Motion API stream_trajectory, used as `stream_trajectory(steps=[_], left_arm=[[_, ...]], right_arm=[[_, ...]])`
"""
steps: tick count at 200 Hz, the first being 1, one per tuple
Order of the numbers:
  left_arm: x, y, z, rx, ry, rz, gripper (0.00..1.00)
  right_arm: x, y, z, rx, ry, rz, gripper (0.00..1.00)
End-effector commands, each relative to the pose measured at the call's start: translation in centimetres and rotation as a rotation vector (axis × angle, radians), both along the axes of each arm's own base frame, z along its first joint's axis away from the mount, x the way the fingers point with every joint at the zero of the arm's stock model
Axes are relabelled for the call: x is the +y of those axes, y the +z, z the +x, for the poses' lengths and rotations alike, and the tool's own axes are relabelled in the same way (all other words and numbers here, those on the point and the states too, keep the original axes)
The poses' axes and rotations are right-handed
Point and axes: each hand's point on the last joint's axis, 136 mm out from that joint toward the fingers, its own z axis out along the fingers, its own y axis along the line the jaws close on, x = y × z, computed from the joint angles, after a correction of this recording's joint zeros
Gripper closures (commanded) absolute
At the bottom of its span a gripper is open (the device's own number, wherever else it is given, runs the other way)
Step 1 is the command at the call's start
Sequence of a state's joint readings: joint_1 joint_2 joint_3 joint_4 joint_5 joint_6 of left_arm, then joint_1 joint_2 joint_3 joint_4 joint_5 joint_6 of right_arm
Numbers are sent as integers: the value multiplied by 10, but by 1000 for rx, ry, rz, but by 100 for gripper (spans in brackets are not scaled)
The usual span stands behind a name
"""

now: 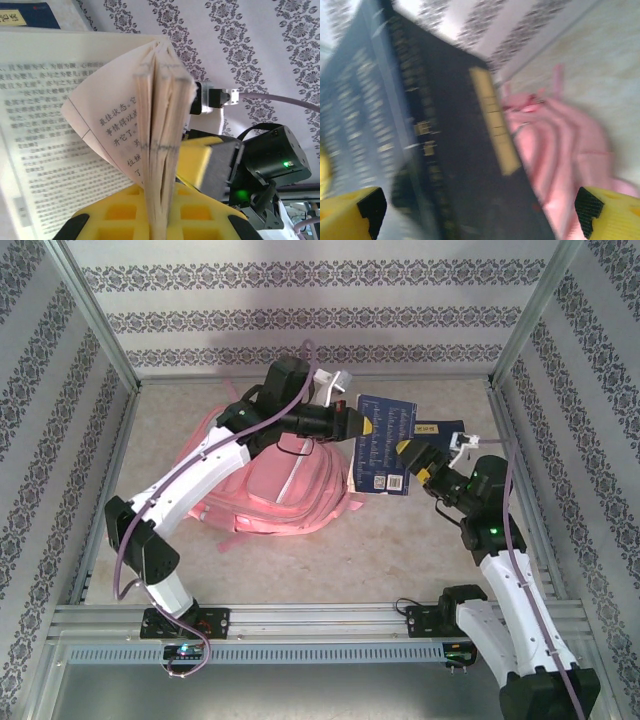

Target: Pack books, pencil case, and school supplies into a backpack

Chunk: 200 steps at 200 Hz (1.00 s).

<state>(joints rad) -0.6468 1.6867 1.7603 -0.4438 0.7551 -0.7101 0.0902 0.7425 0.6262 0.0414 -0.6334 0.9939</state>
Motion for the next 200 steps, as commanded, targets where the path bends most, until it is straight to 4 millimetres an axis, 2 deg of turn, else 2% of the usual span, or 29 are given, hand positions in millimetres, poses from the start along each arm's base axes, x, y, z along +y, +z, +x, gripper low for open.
stream_trajectory(steps=[1,23,35,63,76,94,113,126,154,200], left_arm=[[8,-1,-7,-32,-15,10,100],[10,0,-11,-36,-21,2,100],[12,-1,-12,-41,-15,12,100],[21,-2,-13,-54,8,32,99],[29,-5,-12,-59,36,63,89],[37,-12,-11,-56,69,93,80],[43,-21,-12,-40,91,128,55],[52,-29,-10,-44,125,177,46],[75,-37,-7,-89,213,263,33],[92,-47,-10,-106,254,314,29]], right_arm=[[33,53,-26,-202,209,77,5],[57,64,-37,-228,321,107,11],[64,64,-40,-235,337,94,20],[56,55,-34,-212,239,36,60],[52,51,-33,-202,213,12,71],[51,48,-33,-189,207,8,84],[48,43,-31,-173,187,-16,100],[46,39,-31,-160,173,-38,100],[43,33,-30,-144,158,-53,100],[40,23,-24,-116,137,-84,100]])
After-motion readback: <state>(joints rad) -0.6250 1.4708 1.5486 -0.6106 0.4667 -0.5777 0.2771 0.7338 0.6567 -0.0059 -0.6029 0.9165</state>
